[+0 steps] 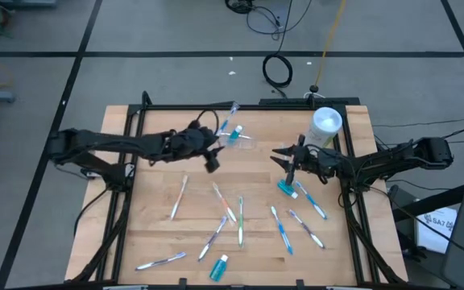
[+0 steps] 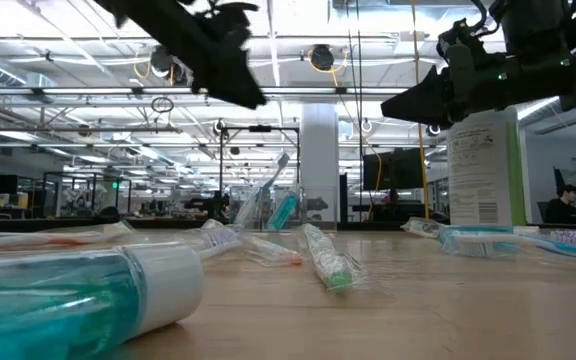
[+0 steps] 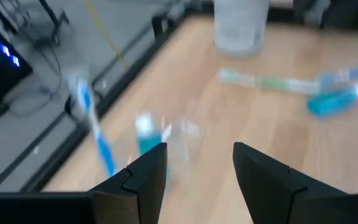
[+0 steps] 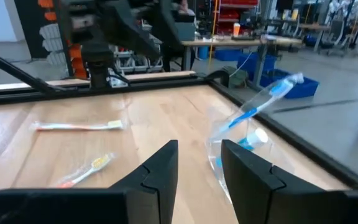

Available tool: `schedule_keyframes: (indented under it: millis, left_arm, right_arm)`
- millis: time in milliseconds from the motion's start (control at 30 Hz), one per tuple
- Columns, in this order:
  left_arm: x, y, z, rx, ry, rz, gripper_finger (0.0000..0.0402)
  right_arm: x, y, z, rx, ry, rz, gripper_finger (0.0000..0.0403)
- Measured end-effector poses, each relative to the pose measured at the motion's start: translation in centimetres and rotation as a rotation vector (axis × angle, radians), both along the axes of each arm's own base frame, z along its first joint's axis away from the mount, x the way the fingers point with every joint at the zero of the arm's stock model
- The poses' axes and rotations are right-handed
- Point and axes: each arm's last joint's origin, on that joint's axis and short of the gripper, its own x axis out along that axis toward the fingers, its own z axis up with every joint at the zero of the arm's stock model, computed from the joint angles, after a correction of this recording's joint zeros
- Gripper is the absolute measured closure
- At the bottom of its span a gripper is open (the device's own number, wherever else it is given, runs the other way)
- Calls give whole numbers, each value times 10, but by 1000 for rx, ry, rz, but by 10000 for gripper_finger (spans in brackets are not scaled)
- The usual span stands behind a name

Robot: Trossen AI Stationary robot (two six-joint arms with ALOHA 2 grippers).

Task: Pick & Place toothbrushing station
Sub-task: Put the top green toothbrush into the transparent organizer

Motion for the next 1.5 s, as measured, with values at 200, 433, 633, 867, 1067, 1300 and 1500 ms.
schedule_keyframes:
  millis: [200, 433, 633, 867, 1067, 1300, 1500]
  left_arm:
    - [-37, -9, 18, -42, 48, 131, 213]
    - [-69, -20, 28, -39, 10, 175, 213]
    - [-86, -26, 4, -43, -39, 198, 213]
    - [-101, -25, -1, -66, -80, 245, 213]
    - [-101, -26, 0, -42, -68, 211, 213]
    - [-100, -25, 0, -27, -74, 222, 213]
    - [-99, -25, 3, -29, -107, 220, 213]
  right_arm:
    - [7, 6, 4, 54, 62, 24, 289]
    - [31, 24, 30, 85, 302, -26, 289]
    - [49, 36, 31, 143, 424, -28, 289]
    - [54, 12, 11, 329, 481, -214, 289]
    - [45, 0, -3, 427, 602, -313, 288]
    - [34, 1, -12, 499, 689, -396, 288]
    - [24, -1, -26, 566, 689, -466, 288]
